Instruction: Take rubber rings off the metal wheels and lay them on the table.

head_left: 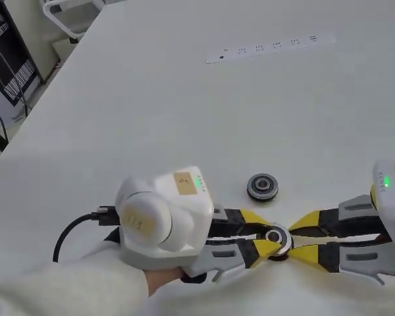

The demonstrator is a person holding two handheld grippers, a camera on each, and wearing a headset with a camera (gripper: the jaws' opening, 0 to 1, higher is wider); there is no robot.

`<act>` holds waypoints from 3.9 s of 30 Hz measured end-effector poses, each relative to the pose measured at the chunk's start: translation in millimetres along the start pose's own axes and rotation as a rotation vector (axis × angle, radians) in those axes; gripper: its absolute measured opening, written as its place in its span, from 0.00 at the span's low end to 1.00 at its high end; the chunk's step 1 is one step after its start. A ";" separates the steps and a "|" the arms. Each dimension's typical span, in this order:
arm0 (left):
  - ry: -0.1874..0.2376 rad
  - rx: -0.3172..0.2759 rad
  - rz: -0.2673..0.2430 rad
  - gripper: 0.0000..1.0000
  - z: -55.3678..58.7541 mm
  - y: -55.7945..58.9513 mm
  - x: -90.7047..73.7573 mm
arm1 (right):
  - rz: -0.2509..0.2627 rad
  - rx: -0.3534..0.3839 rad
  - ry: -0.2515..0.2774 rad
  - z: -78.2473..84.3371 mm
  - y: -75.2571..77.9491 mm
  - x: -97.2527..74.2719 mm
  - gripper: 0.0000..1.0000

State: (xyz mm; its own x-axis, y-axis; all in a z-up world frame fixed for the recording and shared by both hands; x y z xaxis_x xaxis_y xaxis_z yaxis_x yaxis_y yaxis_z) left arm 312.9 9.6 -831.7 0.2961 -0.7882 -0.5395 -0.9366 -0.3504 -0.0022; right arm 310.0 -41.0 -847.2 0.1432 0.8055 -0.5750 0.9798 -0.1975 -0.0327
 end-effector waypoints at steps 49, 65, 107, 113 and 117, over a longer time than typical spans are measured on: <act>0.021 -0.002 -0.003 0.13 1.1 -0.9 0.2 | -0.148 0.934 0.309 0.1 14.6 -9.5 0.00; 0.020 -0.001 -0.011 0.13 1.5 -0.3 0.5 | -0.215 0.987 0.334 -9.0 6.5 -9.3 0.00; -0.012 0.005 -0.011 0.15 -1.3 0.4 -0.5 | -0.205 0.849 0.286 -19.1 5.7 -3.5 0.00; -0.006 0.038 0.016 0.19 -10.9 7.6 -8.9 | -0.179 0.843 0.286 -18.4 9.6 -10.1 0.00; 0.014 0.057 0.023 0.26 -21.2 10.4 -16.3 | -0.149 0.837 0.286 -21.7 10.0 -17.4 0.00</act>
State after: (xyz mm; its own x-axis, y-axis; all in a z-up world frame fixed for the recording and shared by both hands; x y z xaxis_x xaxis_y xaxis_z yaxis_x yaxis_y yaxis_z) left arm 302.4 8.0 -805.1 0.2765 -0.8029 -0.5281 -0.9522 -0.3031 -0.0379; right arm 320.3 -44.9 -819.8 0.1616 0.9418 -0.2947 0.5845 -0.3319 -0.7404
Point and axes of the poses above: the centre of the closed fingertips' face, and the gripper's own axes: x roughly forward along the fingers, y roughly to its right, z roughly out of its underside, the point moved 3 cm from there along -x, roughly backward along the fingers, and after that the axes turned 3 degrees about x, right-handed, at the moved point
